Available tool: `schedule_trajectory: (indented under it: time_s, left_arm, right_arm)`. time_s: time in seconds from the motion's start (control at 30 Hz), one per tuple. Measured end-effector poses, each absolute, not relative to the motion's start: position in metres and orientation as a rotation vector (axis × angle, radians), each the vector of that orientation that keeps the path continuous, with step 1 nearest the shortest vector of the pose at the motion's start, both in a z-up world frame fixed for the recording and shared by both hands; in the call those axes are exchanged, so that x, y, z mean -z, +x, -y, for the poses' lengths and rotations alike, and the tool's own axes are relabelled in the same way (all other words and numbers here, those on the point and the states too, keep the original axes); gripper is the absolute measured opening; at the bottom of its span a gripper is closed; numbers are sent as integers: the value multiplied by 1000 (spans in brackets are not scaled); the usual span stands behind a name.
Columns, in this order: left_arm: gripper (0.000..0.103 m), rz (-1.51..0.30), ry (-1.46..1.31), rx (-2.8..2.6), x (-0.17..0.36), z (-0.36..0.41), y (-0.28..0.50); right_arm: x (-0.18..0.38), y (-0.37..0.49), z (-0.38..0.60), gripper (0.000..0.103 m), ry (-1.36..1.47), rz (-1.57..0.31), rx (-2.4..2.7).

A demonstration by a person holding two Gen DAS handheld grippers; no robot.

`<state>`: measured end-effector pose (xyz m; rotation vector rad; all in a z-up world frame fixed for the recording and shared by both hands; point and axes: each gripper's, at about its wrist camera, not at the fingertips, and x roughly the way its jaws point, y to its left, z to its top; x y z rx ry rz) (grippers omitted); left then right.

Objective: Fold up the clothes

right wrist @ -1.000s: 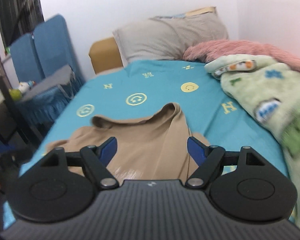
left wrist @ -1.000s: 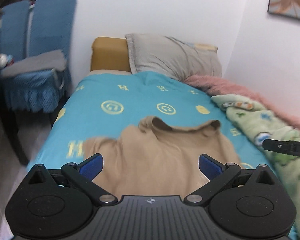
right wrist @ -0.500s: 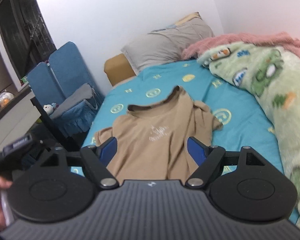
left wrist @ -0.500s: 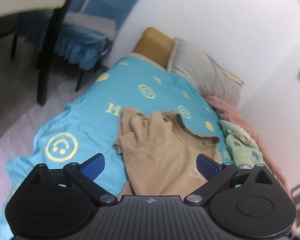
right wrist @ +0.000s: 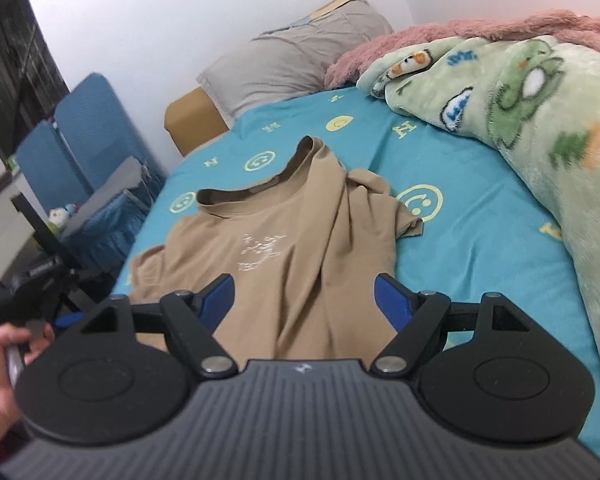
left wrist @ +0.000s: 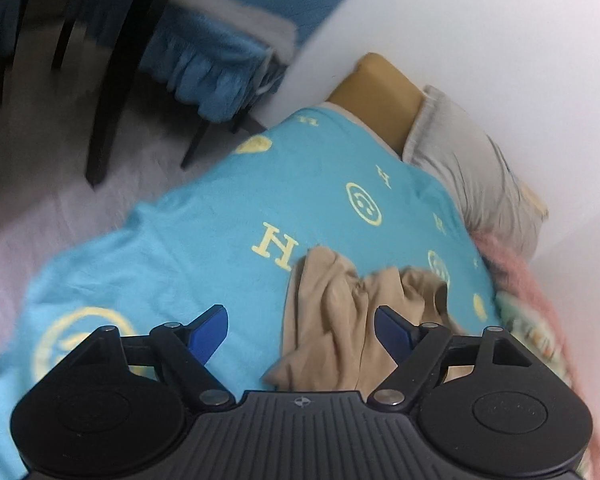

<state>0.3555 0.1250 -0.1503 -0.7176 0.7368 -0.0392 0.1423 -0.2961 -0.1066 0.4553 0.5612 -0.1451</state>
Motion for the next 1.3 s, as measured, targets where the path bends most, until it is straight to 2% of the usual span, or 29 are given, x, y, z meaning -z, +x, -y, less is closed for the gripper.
schedule_trajectory:
  time_s: [0.2, 0.27, 0.37, 0.43, 0.47, 0.53, 0.63, 0.77, 0.8, 0.83, 0.93, 1.0, 1.13, 1.3]
  left_arm:
    - [67, -772, -824, 49, 189, -119, 405]
    - [64, -791, -738, 52, 184, -110, 414]
    - [42, -816, -608, 58, 175, -95, 427]
    - [20, -832, -522, 61, 170, -86, 435]
    - [14, -839, -478, 63, 167, -81, 439]
    - [7, -853, -391, 66, 161, -71, 448]
    - [4, -852, -244, 37, 146, -61, 459]
    - [5, -774, 45, -110, 112, -55, 465]
    - [11, -757, 102, -145, 107, -53, 466]
    - [26, -764, 103, -164, 106, -55, 467]
    - [51, -769, 2, -145, 109, -73, 452]
    - [59, -779, -67, -144, 114, -86, 438]
    - [68, -825, -462, -125, 131, -137, 395]
    - [72, -871, -1043, 6, 174, -182, 349]
  right_arm:
    - [127, 170, 308, 78, 418, -601, 148]
    - [130, 176, 302, 78, 339, -604, 172]
    - [132, 183, 291, 78, 231, -592, 168]
    - [134, 185, 287, 78, 210, -597, 152]
    - [136, 186, 287, 78, 209, -603, 144]
    - [140, 188, 290, 78, 234, -625, 148]
    - [144, 190, 297, 78, 278, -652, 172]
    - [147, 190, 306, 78, 319, -656, 206]
    - [148, 190, 307, 78, 324, -657, 211]
    - [149, 190, 308, 78, 328, -658, 214]
    - [152, 191, 309, 78, 327, -668, 216]
    - [153, 192, 309, 78, 328, -673, 217]
    - [151, 190, 309, 78, 340, -669, 215]
    - [150, 188, 307, 78, 349, -670, 209]
